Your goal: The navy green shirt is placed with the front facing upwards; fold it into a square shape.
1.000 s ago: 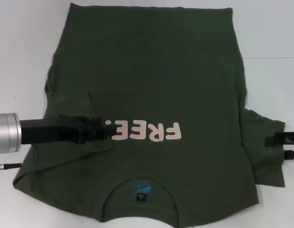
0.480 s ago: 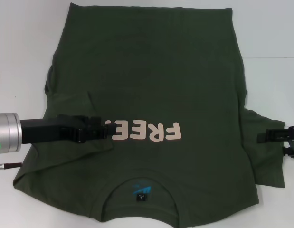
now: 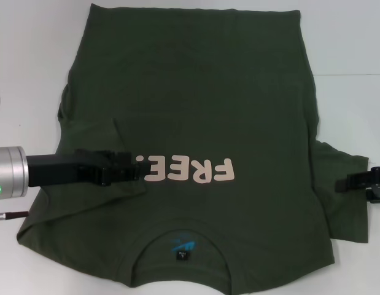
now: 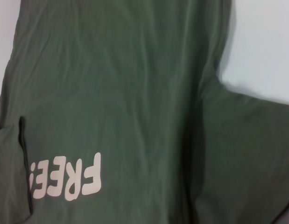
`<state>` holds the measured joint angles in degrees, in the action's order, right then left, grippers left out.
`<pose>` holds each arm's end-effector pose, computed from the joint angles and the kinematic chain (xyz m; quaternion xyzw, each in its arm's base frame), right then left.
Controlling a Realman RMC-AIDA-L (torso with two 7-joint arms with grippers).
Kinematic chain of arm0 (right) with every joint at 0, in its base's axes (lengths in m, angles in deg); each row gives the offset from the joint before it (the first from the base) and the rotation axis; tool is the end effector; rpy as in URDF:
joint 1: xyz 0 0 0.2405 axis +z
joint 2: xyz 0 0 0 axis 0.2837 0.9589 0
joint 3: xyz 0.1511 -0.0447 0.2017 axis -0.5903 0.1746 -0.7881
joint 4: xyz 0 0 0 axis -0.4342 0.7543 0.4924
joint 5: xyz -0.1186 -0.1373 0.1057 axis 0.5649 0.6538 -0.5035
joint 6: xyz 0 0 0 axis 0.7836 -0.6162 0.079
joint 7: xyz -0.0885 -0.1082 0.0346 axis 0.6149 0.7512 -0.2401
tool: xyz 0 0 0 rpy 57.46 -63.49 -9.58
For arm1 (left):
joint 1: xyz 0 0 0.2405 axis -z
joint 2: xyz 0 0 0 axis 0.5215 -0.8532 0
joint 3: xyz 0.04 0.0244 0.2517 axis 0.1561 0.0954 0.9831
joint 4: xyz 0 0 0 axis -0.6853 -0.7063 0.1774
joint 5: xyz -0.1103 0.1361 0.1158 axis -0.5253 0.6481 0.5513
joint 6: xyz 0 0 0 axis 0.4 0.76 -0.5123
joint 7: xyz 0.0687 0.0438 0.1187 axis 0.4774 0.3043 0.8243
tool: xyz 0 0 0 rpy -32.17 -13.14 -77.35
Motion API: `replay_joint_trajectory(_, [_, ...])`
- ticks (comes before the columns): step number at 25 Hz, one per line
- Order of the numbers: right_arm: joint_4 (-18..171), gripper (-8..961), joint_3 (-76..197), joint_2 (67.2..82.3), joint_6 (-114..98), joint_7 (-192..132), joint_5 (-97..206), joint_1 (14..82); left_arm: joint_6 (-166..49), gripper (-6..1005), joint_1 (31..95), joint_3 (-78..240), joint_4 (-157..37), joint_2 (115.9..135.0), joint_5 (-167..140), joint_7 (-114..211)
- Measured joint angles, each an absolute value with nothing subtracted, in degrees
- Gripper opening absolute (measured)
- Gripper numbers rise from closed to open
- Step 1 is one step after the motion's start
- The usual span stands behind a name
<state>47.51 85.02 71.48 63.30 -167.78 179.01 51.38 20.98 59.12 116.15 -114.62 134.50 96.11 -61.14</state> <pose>0.3351 0.3528 0.0518 -0.7006 0.6887 0.1097 0.1510 -0.2509 0.3376 0.0162 -0.8885 -0.3848 -0.2047 0.1434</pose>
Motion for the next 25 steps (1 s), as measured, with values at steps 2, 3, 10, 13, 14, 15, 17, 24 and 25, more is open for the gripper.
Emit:
replay_joint_trajectory(2, [47.53,595,84.95,71.42,63.12,-167.46,179.01,51.18,20.98,675,58.97,116.14,-114.62,134.55,96.12,-61.15])
replay_joint_trajectory(3, [47.53,570,84.91,71.39,63.09,-167.34,178.99,51.06,21.0,675,58.9,116.07,-114.62,134.57,96.11,-61.15])
replay_joint_trajectory(10, [47.41,397,84.9,71.42,63.14,-167.22,178.65,50.86,21.3,675,58.85,115.82,-114.62,134.56,96.11,-61.22])
replay_joint_trajectory(13, [47.33,308,84.89,71.43,63.35,-166.86,178.64,50.96,21.37,675,58.85,115.8,-114.62,134.55,96.11,-61.23])
replay_joint_trajectory(14, [47.32,268,84.89,71.43,63.36,-166.69,178.64,50.99,21.39,675,58.85,115.8,-114.62,134.55,96.1,-61.24])
replay_joint_trajectory(15, [47.31,228,84.89,71.42,63.37,-166.56,178.64,51.01,21.42,675,58.85,115.8,-114.62,134.55,96.05,-61.28])
replay_joint_trajectory(17, [47.28,147,84.97,71.38,63.35,-166.21,178.69,51.02,21.43,676,58.82,115.8,-114.62,134.52,95.88,-61.35])
replay_joint_trajectory(24, [42.93,22,85.0,70.93,61.83,-163.27,178.97,50.41,21.44,676,58.68,115.63,-114.95,134.47,95.51,-62.37])
replay_joint_trajectory(25, [42.14,23,84.89,70.78,61.58,-163.28,178.98,50.37,21.44,676,58.68,115.61,-115.04,134.46,95.5,-62.73])
